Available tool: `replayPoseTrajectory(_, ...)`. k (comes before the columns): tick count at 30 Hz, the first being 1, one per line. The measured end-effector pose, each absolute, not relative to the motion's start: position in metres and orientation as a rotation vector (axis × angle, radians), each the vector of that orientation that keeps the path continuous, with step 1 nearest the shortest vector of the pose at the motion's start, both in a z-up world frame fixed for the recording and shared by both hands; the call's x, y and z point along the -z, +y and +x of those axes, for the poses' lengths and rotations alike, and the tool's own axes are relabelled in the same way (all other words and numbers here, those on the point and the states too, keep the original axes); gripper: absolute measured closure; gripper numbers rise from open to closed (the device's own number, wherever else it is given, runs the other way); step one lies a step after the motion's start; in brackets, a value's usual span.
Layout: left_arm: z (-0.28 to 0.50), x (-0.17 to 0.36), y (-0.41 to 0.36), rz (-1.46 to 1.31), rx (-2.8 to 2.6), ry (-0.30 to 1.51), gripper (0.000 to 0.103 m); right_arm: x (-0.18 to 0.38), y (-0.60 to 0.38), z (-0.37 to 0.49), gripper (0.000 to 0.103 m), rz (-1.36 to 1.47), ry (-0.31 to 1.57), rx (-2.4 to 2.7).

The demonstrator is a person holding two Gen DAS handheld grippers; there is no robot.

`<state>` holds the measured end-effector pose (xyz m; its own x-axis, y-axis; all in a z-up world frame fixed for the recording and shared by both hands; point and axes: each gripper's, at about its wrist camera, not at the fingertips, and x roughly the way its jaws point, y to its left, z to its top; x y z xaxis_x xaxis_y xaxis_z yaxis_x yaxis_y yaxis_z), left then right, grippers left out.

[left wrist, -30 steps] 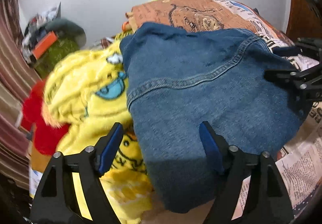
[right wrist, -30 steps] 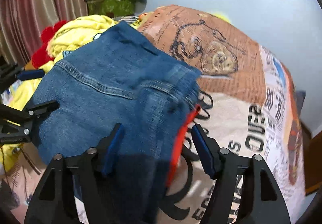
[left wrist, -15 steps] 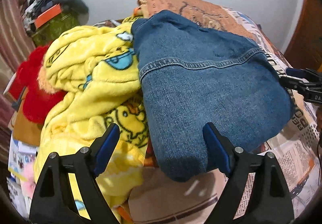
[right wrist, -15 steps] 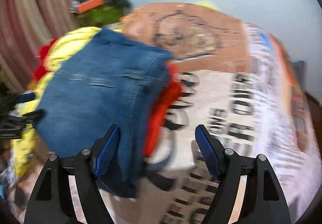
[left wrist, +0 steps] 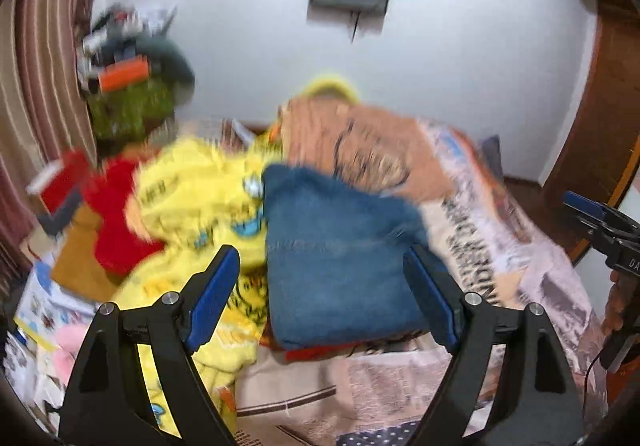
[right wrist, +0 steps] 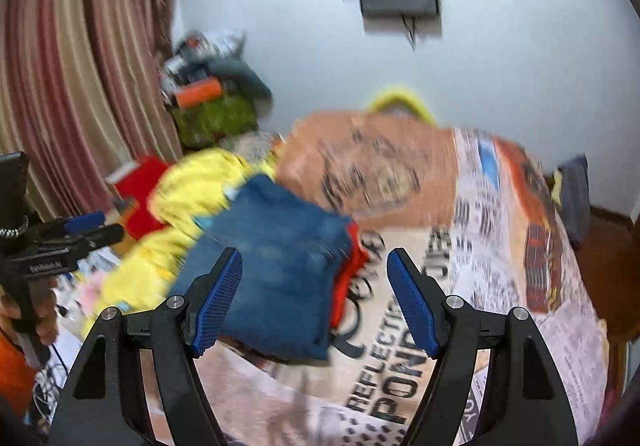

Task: Fold large clothes

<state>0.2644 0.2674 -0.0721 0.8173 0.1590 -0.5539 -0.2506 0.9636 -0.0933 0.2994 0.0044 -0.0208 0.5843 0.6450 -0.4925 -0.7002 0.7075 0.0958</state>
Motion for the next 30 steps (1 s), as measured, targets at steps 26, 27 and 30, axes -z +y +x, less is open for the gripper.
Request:
replayPoseTrajectory(26, 0.086, -0.027, 0.138, -0.034, -0.235, 0.14, 0.005, -0.046, -0.048, 0.143, 0.028, -0.018, 0.152, -0.792)
replayPoseTrajectory(27, 0.084, -0.026, 0.136, -0.027, -0.248, 0.133, 0.003, -0.045, -0.048, 0.144, 0.022, -0.018, 0.156, -0.784)
replayPoseTrajectory(30, 0.079, -0.023, 0.131, -0.008, -0.272, 0.115, 0.0, -0.043, -0.049, 0.146, 0.016, -0.002, 0.171, -0.777)
